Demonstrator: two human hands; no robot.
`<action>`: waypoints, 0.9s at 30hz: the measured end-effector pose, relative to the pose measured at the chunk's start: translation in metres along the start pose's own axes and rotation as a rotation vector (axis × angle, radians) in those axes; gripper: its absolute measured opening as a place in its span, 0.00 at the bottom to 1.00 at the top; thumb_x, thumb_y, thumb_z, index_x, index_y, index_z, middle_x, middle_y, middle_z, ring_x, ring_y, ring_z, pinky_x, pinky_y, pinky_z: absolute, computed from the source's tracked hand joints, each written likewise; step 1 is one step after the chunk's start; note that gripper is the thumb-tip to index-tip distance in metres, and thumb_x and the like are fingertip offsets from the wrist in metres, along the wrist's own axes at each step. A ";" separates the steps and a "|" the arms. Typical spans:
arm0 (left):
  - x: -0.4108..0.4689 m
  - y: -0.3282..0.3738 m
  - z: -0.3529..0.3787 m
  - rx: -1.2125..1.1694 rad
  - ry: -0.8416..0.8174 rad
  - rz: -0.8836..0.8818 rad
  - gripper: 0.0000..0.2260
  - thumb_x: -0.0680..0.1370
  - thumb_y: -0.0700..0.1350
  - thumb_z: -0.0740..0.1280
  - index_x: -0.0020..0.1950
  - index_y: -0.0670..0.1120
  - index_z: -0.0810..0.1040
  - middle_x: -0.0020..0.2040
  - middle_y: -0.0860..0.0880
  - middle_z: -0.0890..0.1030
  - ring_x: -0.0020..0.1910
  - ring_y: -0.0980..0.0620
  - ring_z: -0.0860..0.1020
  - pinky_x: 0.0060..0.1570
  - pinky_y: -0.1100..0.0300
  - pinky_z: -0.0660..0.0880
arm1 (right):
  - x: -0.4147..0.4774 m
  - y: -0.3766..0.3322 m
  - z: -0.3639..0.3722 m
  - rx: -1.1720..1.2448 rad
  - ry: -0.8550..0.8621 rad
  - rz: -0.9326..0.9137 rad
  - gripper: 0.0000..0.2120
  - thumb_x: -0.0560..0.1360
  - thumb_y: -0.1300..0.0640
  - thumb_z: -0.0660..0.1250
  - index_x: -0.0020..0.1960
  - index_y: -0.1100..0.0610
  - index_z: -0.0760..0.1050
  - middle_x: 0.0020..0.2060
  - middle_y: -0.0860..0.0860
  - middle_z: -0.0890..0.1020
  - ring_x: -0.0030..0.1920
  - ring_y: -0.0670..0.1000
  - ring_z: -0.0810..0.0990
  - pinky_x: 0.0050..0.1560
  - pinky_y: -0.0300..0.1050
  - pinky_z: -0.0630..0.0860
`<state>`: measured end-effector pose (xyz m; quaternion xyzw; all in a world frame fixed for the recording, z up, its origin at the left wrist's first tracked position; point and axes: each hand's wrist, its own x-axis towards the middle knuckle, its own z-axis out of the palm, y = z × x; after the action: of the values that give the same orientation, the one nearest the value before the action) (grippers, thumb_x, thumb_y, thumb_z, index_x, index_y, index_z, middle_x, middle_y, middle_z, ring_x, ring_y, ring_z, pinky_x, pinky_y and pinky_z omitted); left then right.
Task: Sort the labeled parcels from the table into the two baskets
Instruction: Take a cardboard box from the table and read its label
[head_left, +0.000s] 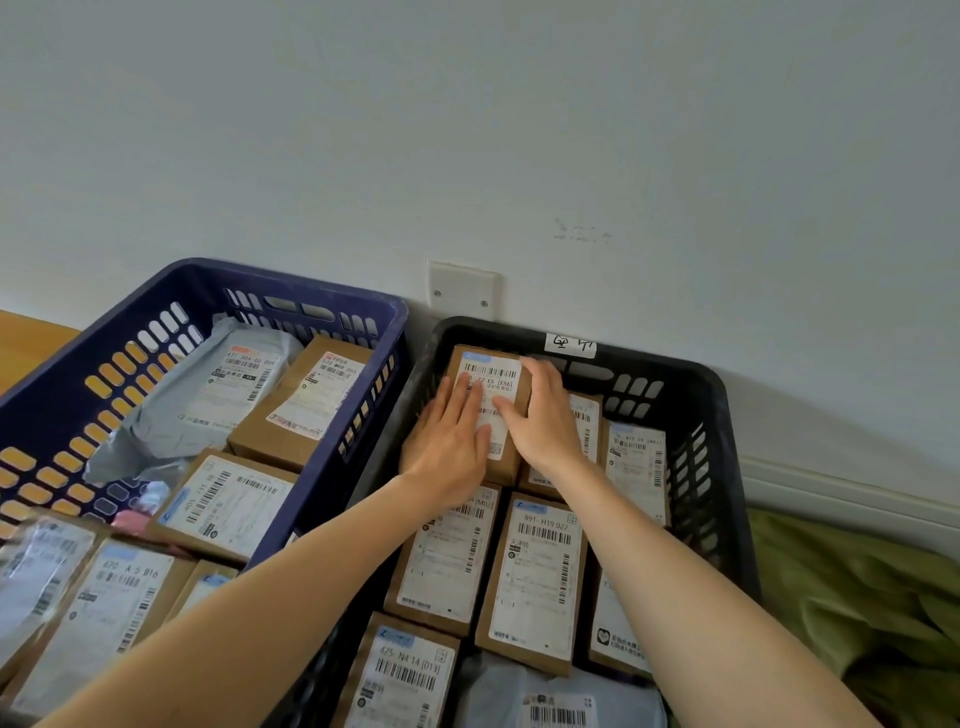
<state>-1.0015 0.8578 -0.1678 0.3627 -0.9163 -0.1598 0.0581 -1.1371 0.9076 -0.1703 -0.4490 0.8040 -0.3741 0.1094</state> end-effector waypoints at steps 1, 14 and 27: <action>0.001 0.000 0.001 0.006 -0.005 -0.003 0.26 0.83 0.52 0.45 0.79 0.46 0.42 0.79 0.48 0.42 0.77 0.52 0.38 0.76 0.53 0.44 | 0.002 0.002 0.000 -0.041 -0.003 -0.012 0.30 0.76 0.47 0.67 0.73 0.53 0.60 0.70 0.50 0.65 0.69 0.51 0.66 0.67 0.51 0.69; 0.004 0.004 0.017 0.161 0.039 0.010 0.25 0.83 0.51 0.42 0.78 0.44 0.40 0.79 0.46 0.41 0.77 0.52 0.39 0.73 0.57 0.36 | -0.013 0.019 0.001 -0.423 -0.239 -0.107 0.28 0.82 0.42 0.45 0.79 0.50 0.42 0.78 0.46 0.38 0.77 0.49 0.38 0.76 0.54 0.39; 0.006 -0.003 0.034 0.146 -0.002 0.000 0.26 0.83 0.52 0.41 0.78 0.44 0.39 0.79 0.46 0.40 0.77 0.51 0.38 0.75 0.55 0.38 | -0.017 0.022 0.013 -0.548 -0.279 -0.056 0.28 0.82 0.43 0.42 0.78 0.50 0.37 0.77 0.46 0.37 0.76 0.49 0.35 0.74 0.52 0.34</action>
<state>-1.0118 0.8599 -0.2004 0.3657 -0.9256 -0.0927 0.0307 -1.1352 0.9218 -0.1974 -0.5307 0.8396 -0.0810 0.0835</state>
